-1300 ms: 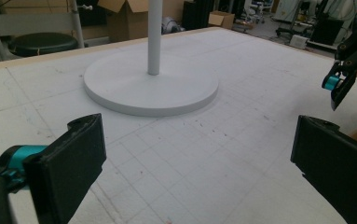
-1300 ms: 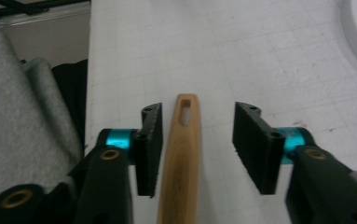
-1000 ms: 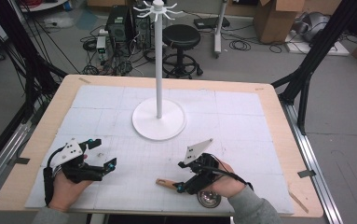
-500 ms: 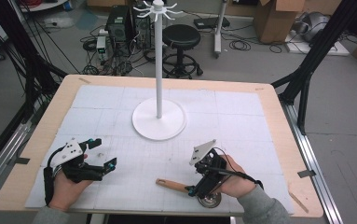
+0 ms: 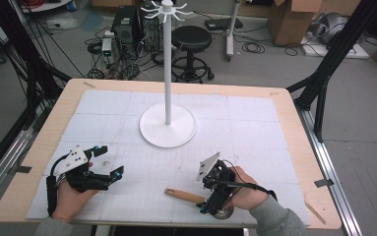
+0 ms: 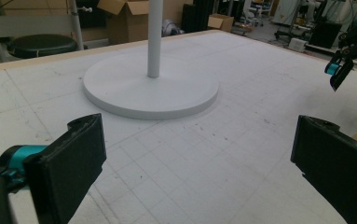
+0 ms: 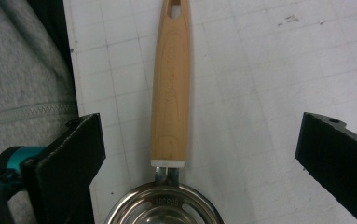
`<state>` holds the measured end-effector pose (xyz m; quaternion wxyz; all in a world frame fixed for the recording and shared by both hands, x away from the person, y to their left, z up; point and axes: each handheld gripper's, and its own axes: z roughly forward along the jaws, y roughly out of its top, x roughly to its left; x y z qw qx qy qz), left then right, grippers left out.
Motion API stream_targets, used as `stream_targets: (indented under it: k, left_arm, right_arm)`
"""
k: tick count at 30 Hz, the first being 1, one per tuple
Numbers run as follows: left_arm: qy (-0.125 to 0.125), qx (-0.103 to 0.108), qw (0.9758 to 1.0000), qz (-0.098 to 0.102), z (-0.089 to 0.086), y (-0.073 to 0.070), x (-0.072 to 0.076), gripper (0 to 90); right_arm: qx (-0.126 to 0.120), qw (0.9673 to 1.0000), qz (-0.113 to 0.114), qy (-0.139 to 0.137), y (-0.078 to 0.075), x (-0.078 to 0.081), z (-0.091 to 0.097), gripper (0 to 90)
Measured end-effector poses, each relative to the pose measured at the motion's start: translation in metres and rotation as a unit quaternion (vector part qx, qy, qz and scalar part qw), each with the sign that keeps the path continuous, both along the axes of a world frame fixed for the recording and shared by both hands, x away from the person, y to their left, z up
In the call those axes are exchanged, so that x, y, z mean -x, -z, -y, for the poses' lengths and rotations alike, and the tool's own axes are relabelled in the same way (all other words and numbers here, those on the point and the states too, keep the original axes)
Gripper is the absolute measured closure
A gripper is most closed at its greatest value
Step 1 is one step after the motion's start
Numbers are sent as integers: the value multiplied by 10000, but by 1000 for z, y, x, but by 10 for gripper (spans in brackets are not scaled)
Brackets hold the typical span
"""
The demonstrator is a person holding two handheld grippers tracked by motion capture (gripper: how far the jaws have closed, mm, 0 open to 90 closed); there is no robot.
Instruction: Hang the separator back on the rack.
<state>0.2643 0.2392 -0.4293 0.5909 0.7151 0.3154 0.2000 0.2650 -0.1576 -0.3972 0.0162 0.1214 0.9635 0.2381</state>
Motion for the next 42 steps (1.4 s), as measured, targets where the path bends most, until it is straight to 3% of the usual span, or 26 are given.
stream_targets:
  k: [11,26,31,38,42]
  left_arm:
    - [4,-8,10000,-25,0,0,0,37]
    - [12,3,10000,-34,-1,0,0,37]
    - [17,10,10000,-36,0,0,0,37]
    - [19,20,10000,-33,0,0,0,37]
    - [18,22,10000,-31,0,0,0,37]
  right_arm:
    - [419,9988,-126,-238,9,2,-4,73]
    - [844,9958,-226,-264,14,6,-6,380]
    - [897,9949,-347,-306,15,8,-7,400]
    - [950,9945,-307,-304,14,9,-8,476]
    - [1127,9931,-170,-287,13,13,-12,502]
